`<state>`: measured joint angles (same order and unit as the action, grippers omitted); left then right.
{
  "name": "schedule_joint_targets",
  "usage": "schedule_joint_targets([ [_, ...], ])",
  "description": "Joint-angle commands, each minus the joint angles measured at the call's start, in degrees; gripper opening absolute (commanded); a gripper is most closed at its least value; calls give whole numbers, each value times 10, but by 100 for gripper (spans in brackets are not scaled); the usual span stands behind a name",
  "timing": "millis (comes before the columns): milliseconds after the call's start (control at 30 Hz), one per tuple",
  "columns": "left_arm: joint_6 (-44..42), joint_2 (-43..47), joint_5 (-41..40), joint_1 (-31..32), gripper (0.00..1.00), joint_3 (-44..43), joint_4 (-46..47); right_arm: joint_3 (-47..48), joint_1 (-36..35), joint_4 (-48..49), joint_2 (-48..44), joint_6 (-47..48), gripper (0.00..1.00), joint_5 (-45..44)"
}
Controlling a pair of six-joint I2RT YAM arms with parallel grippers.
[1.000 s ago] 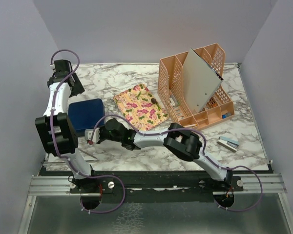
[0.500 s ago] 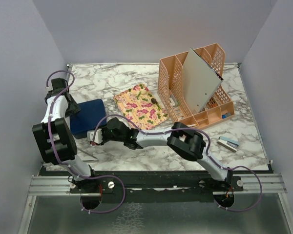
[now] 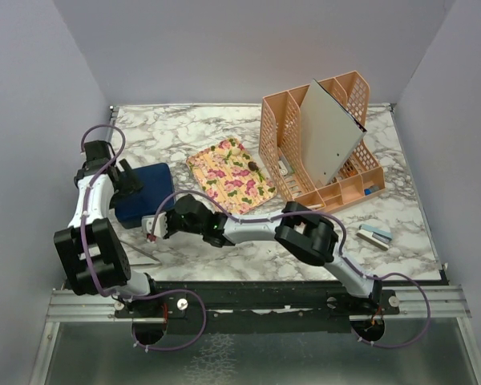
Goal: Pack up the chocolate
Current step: Adjust the packing box at the center of the board.
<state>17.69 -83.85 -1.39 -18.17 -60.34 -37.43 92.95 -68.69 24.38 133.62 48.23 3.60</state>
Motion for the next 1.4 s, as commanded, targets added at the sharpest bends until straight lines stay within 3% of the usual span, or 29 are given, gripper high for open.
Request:
schedule_joint_targets([
  [0,29,25,-9,-2,99,30,-6,-63,-4,-45,-7,-2,8,-7],
  [100,22,38,-37,-2,99,30,-10,-88,-4,-24,-30,-18,11,28],
  [333,-15,41,-13,-2,89,-76,-4,-97,-3,5,-99,-101,36,98],
  [467,-24,28,13,-2,79,-120,37,-97,-3,-18,-116,-107,36,117],
  [633,-30,-16,41,-2,72,-133,101,-106,-3,-13,-103,-111,26,128],
  [667,-29,-29,58,-2,65,-138,109,-104,-3,-12,-99,-115,25,133],
  [767,-5,-74,124,-2,29,-163,113,-75,-3,-42,-77,-120,23,152],
  [867,3,-108,127,0,18,-179,116,-51,-3,-56,-57,-121,22,152],
  [967,-5,-141,112,0,14,-196,117,-46,-3,-53,-42,-113,21,145],
  [1367,-17,-263,137,0,17,-234,115,-8,-3,-50,2,-109,21,142],
])
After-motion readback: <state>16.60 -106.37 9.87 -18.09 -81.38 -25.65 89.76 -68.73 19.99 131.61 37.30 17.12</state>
